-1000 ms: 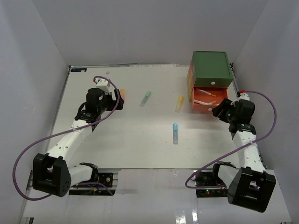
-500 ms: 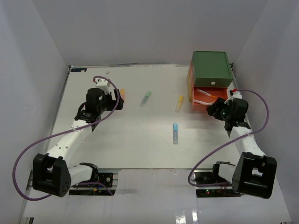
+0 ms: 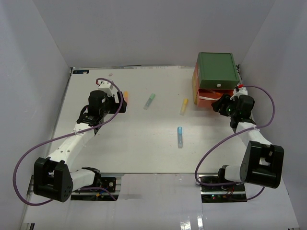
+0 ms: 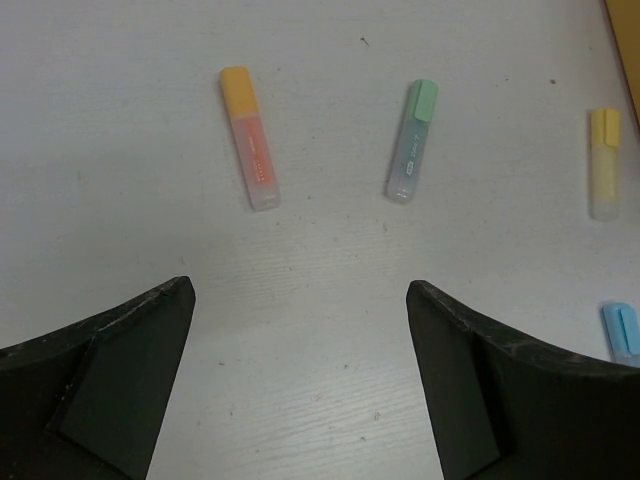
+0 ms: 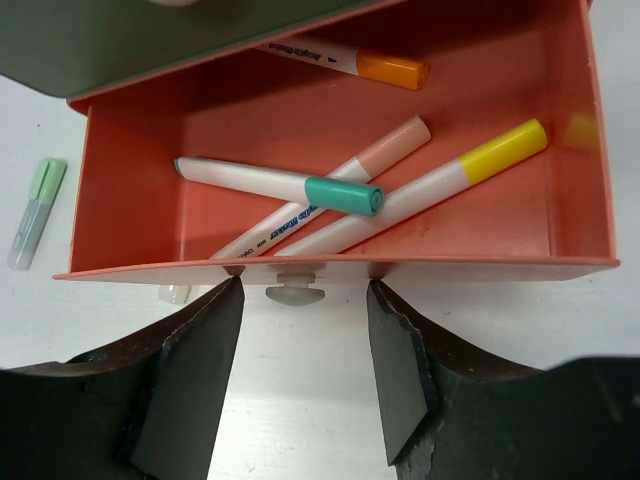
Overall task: Sort the stationery into containers
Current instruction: Close the drawer in the storage box.
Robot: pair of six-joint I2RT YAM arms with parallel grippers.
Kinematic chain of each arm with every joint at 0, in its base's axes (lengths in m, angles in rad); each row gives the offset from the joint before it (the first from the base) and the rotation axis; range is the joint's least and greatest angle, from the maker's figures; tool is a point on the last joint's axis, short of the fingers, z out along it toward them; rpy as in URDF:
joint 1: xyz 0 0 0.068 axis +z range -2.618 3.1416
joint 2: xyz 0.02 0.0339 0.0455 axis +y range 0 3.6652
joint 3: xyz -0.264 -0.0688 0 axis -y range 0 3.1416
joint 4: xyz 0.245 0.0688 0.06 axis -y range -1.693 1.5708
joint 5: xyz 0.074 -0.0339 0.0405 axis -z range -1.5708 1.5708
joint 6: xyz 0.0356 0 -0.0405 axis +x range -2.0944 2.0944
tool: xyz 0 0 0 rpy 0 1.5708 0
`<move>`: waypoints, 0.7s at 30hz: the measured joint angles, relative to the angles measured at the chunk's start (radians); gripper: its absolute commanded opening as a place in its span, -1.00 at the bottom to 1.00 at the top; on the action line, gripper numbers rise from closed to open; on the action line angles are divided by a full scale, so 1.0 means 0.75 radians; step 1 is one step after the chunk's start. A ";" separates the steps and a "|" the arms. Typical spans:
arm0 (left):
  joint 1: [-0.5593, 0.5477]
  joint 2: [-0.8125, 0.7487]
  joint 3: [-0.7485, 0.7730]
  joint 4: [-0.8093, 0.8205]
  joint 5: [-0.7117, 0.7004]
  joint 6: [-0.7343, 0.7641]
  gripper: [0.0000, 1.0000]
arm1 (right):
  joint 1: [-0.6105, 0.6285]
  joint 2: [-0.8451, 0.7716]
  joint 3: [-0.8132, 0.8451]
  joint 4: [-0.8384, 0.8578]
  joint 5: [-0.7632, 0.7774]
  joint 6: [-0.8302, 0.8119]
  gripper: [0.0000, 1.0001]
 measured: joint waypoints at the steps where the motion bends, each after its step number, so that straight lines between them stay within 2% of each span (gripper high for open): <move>1: 0.000 0.002 0.000 0.001 0.000 0.000 0.96 | 0.000 0.019 0.008 0.017 0.000 0.002 0.18; 21: 0.000 0.017 0.000 0.001 0.004 0.001 0.96 | 0.006 0.286 0.080 0.331 -0.020 0.139 0.17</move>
